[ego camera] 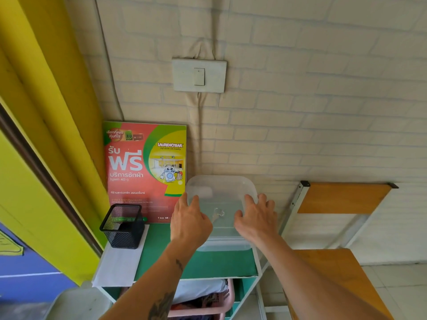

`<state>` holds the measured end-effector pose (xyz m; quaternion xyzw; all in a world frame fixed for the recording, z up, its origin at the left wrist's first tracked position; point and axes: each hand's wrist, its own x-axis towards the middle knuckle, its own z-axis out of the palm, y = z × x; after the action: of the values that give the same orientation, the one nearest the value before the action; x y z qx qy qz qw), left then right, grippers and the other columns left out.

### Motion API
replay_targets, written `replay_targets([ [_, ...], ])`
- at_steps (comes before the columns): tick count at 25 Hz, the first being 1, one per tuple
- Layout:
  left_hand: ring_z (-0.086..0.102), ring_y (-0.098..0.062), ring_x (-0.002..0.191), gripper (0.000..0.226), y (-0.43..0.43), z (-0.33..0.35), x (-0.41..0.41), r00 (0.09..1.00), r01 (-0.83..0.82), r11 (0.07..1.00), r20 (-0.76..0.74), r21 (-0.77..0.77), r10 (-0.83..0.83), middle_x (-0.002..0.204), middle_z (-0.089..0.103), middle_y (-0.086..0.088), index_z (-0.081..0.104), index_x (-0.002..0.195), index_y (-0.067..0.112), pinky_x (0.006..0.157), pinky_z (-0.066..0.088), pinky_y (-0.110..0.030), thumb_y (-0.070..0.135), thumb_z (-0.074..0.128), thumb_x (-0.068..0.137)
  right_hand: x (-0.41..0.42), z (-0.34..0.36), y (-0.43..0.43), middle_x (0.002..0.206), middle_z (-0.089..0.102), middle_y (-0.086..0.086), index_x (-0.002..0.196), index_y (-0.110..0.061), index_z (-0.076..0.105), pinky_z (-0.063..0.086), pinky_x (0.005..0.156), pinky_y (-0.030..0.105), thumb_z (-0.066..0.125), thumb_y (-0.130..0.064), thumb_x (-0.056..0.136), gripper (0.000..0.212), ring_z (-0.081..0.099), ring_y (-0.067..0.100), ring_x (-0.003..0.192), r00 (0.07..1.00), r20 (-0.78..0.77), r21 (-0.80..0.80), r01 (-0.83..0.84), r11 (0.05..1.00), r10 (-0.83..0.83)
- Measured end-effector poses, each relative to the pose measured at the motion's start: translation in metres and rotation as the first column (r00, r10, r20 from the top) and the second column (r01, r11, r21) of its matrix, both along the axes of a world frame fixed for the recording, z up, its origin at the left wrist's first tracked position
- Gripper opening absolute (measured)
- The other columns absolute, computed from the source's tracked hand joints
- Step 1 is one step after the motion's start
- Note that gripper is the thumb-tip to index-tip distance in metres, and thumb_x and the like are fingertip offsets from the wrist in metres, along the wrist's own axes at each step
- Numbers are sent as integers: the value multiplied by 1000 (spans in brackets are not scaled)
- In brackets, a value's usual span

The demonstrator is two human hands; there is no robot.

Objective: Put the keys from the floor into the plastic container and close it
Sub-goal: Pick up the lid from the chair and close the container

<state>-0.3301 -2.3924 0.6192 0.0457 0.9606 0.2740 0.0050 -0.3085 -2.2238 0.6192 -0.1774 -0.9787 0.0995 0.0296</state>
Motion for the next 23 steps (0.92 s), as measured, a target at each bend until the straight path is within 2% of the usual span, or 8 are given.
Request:
replay_targets([
  [3,28,-34,143,55,3,6,-10,978,117,986,-161,-118,-135,156,31,-17,44,140,9,116,29,-43,23,45,87,-12,5,7,154,23,15,147,-20,33,35,107,47,43,-47,92,62,26,35,138,999,-15,-22,-50,999,49],
  [5,25,-34,145,60,6,4,-22,940,245,950,-194,-196,-282,157,30,-17,40,143,8,120,23,-44,29,39,87,-22,3,13,164,7,15,154,-20,22,21,119,49,38,-46,96,66,8,35,149,990,-4,-31,-143,989,143],
  [7,11,-32,150,67,7,0,-32,913,339,889,-120,-309,-390,162,16,-17,26,150,9,122,13,-46,39,29,91,-29,-2,20,166,-7,13,157,-22,9,6,123,49,32,-49,98,68,-7,31,152,971,45,-22,-235,972,236],
  [10,-7,-29,152,74,6,-7,-40,911,376,844,-12,-381,-411,164,-4,-15,7,155,10,123,0,-44,51,23,95,-30,-12,27,164,-18,10,158,-25,-2,-3,121,42,25,-55,99,71,-17,25,151,952,97,-23,-290,957,291],
  [16,-6,-27,152,73,6,-17,-43,913,365,837,-18,-407,-407,165,-3,-13,7,155,11,123,-3,-41,52,21,96,-30,-20,28,164,-21,7,157,-25,-6,-6,120,36,22,-57,99,72,-20,22,150,955,95,18,-283,959,281],
  [23,-7,-28,152,72,8,-12,-41,912,370,808,13,-458,-410,164,-4,-15,4,155,9,123,-4,-43,50,17,97,-30,-18,27,164,-21,10,157,-25,-8,3,123,47,18,-56,98,71,-20,26,150,947,151,46,-294,955,284],
])
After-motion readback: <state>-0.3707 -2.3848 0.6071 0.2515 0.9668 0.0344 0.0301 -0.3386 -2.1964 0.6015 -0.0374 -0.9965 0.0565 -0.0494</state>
